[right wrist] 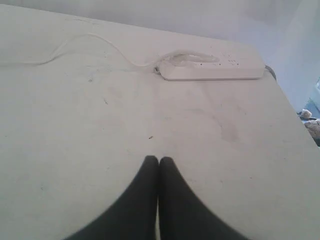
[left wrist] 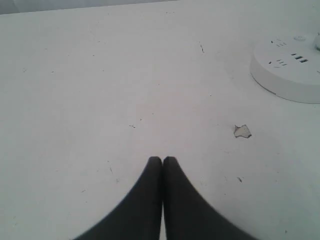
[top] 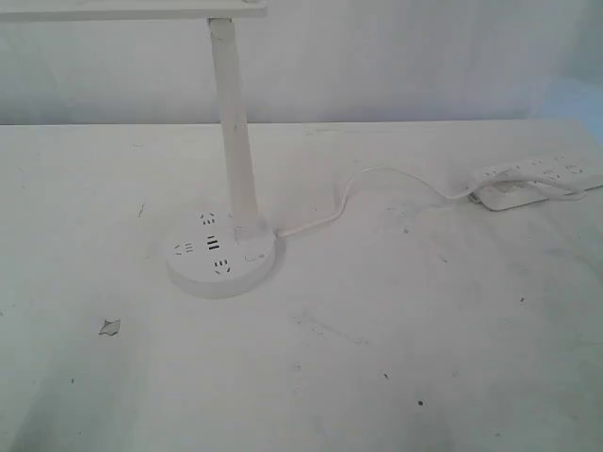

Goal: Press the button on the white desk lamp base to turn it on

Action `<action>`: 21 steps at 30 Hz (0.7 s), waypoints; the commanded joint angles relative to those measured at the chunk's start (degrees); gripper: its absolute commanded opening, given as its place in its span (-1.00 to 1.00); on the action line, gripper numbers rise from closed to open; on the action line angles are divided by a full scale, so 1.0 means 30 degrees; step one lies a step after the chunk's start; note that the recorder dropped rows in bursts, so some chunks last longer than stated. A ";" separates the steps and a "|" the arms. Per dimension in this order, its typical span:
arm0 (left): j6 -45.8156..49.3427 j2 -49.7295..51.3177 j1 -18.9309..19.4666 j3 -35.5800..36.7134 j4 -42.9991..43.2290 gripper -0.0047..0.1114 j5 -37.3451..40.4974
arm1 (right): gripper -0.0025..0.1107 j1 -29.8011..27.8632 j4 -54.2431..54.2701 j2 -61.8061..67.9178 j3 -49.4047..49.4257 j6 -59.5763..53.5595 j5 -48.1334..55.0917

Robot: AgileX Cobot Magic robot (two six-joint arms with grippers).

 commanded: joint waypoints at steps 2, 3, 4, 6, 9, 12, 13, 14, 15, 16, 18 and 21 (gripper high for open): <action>0.0000 -0.0061 -0.0157 0.0036 -0.0085 -0.92 -0.0046 | -0.96 -0.0075 -0.0334 -0.0099 -0.0045 -0.0517 -0.0361; 0.0000 -0.0061 -0.0157 0.0036 -0.0085 -0.92 -0.0046 | -0.96 -0.0075 -0.0334 -0.0099 -0.0045 -0.0517 -0.0361; 0.0000 -0.0061 -0.0157 0.0036 -0.0085 -0.92 -0.0046 | -0.96 -0.0075 -0.0268 -0.0099 -0.0045 -0.0517 -0.0363; 0.0000 -0.0061 -0.0157 0.0036 -0.0085 -0.92 -0.0046 | -0.96 -0.0075 -0.0268 -0.0099 -0.0045 -0.0517 -0.0363; 0.0000 -0.0061 -0.0157 0.0036 -0.0085 -0.92 -0.0046 | -0.96 -0.0075 -0.0987 -0.0099 -0.0045 -0.1868 -0.1058; 0.0000 -0.0061 -0.0157 0.0036 -0.0085 -0.92 -0.0046 | -0.96 -0.0075 -0.1061 -0.0099 -0.0045 -0.2721 -0.2879; 0.0000 -0.0061 -0.0157 0.0036 -0.0085 -0.92 -0.0046 | -0.96 -0.0075 -0.1070 -0.0099 -0.0045 -0.2721 -0.3305; 0.0000 -0.0061 -0.0157 0.0036 -0.0085 -0.92 -0.0046 | -0.96 -0.0075 -0.1070 -0.0099 -0.0045 -0.2721 -0.3594; 0.0000 -0.0061 -0.0157 0.0036 -0.0085 -0.92 -0.0046 | -0.96 -0.0075 -0.1070 -0.0099 -0.0045 -0.2721 -0.3773; 0.0000 -0.0061 -0.0157 0.0036 -0.0085 -0.92 -0.0046 | -0.96 -0.0075 -0.1070 -0.0099 -0.0045 -0.2721 -0.3882; 0.0000 -0.0061 -0.0157 0.0036 -0.0085 -0.92 -0.0046 | -0.96 -0.0075 -0.1070 -0.0099 -0.0045 -0.2721 -0.3973; 0.0000 -0.0061 -0.0157 0.0036 -0.0085 -0.92 -0.0046 | -0.96 -0.0075 -0.1070 -0.0099 -0.0045 -0.2721 -0.4306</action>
